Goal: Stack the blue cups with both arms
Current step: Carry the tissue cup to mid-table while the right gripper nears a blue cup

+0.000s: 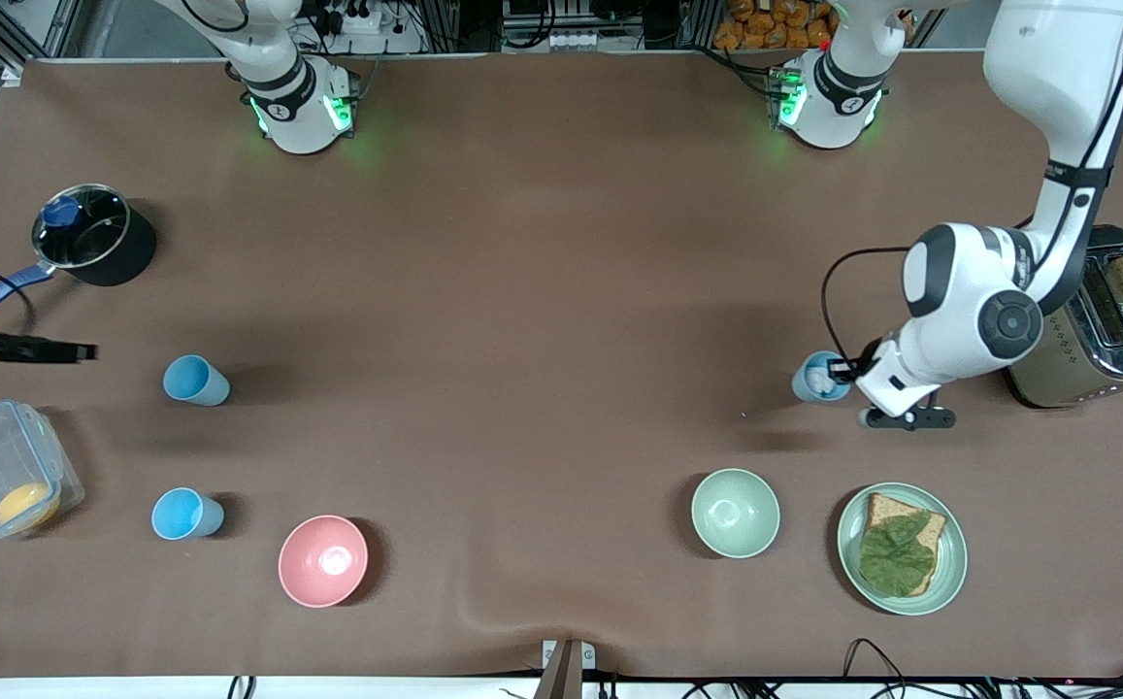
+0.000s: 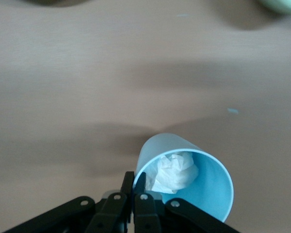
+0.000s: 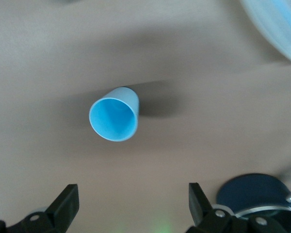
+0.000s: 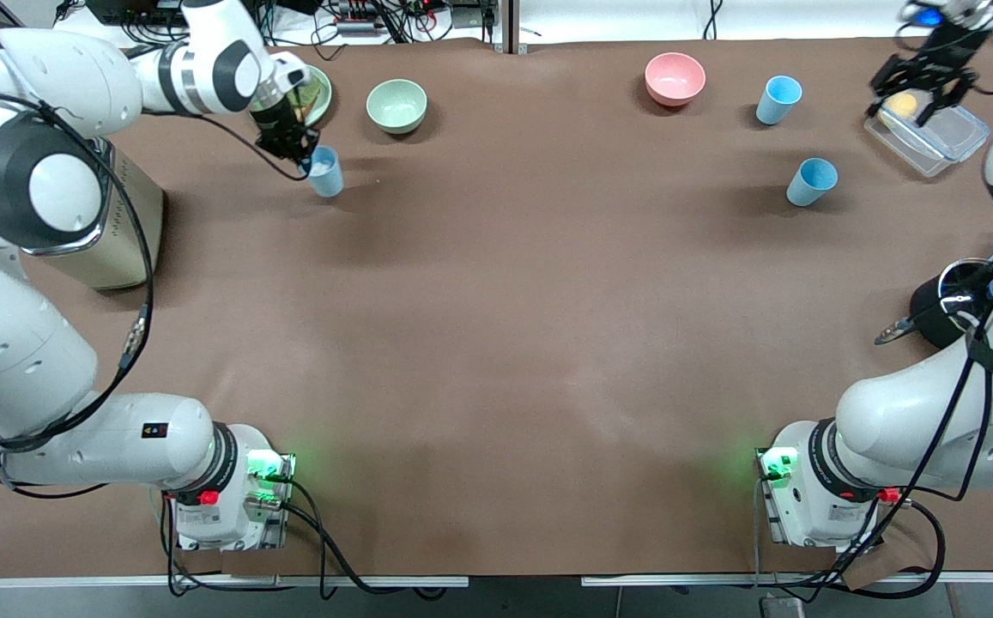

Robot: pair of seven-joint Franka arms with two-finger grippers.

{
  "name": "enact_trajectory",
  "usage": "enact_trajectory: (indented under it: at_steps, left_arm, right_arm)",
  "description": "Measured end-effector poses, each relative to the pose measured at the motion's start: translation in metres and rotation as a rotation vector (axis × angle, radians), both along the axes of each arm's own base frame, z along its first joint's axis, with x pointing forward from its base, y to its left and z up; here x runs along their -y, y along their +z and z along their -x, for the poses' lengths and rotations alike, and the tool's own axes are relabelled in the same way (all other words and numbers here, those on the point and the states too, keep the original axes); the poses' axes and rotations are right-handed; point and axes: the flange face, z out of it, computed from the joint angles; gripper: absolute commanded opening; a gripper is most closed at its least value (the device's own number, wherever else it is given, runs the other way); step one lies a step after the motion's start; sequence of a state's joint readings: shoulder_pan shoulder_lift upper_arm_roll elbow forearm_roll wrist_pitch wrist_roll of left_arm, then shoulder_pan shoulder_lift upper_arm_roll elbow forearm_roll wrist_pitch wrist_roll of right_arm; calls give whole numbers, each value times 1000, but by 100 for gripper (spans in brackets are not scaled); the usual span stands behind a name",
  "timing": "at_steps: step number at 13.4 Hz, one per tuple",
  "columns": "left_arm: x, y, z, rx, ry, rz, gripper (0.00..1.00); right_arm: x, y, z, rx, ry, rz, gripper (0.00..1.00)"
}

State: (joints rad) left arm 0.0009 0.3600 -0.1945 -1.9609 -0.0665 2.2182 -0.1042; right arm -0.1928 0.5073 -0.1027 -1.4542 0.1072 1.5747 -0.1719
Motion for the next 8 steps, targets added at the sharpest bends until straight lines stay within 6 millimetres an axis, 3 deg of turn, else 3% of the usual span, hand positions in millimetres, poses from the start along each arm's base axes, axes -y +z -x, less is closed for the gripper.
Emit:
enact_trajectory:
  at_steps: [2, 5, 8]
  left_arm:
    - [45, 20, 12, -2, 0, 38, 0]
    - [121, 32, 35, -24, 81, 56, 0]
    - [189, 40, 63, -40, 131, 50, 0]
  right_arm:
    - [-24, -17, -11, -9, -20, 26, 100]
    - [-20, -34, -9, -40, -37, 29, 100]
    - [-21, -64, -6, -79, -20, 20, 100]
